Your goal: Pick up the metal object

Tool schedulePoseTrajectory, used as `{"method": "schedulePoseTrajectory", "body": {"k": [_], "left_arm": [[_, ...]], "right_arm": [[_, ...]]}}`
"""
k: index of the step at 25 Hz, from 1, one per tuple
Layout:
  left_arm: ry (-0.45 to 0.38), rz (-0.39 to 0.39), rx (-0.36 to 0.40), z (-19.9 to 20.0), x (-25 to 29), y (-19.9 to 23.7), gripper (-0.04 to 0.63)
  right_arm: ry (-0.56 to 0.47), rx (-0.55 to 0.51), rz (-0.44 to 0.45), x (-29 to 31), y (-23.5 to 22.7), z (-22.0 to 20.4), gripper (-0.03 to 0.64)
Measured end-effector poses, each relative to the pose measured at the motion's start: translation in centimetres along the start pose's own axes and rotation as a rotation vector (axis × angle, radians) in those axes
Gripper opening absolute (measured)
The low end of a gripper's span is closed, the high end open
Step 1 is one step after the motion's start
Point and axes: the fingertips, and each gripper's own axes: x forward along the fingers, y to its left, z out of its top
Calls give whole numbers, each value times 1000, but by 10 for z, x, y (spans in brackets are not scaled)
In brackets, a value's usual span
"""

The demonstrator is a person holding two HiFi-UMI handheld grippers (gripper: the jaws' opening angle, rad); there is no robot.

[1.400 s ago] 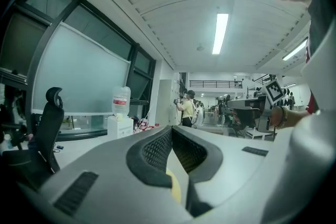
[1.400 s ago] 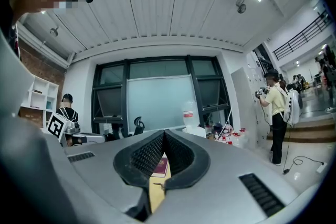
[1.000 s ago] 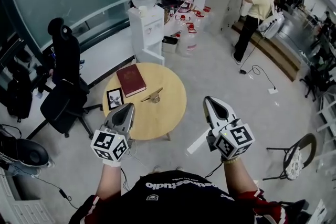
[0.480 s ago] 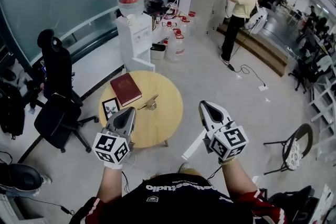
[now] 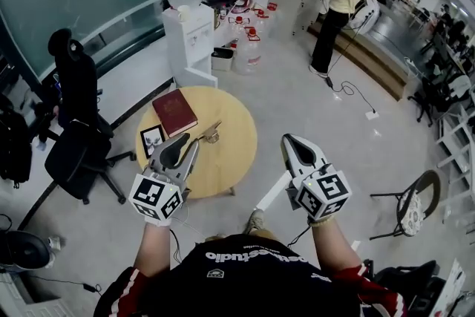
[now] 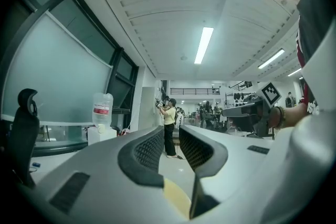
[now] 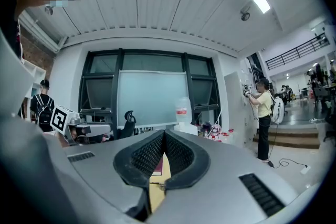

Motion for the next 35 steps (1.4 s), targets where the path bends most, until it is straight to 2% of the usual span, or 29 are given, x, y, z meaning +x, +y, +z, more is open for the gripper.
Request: {"method": "schedulePoseTrajectory", "body": {"k": [2,9,16,25,30,35], "left_arm": [[9,-5,25,-4,2,-3,121],[61,-21,108,-28,17,-7,135],[133,-76,134,-63,52,1,135],[238,-68,239,-124,97,25,135],[275,-93,260,-161,119,26,135],[335,-89,245,-206,134,32,135]], "right_arm": [[5,-2,4,0,2,-4,26],[15,-3,22,-2,3,-11,28],[37,4,17,6,-9,-28,26],[90,10,17,31,-36,-45,27],[103,30,24,51,-55,-58,26],[108,42,54,73,-64,-68,26]]}}
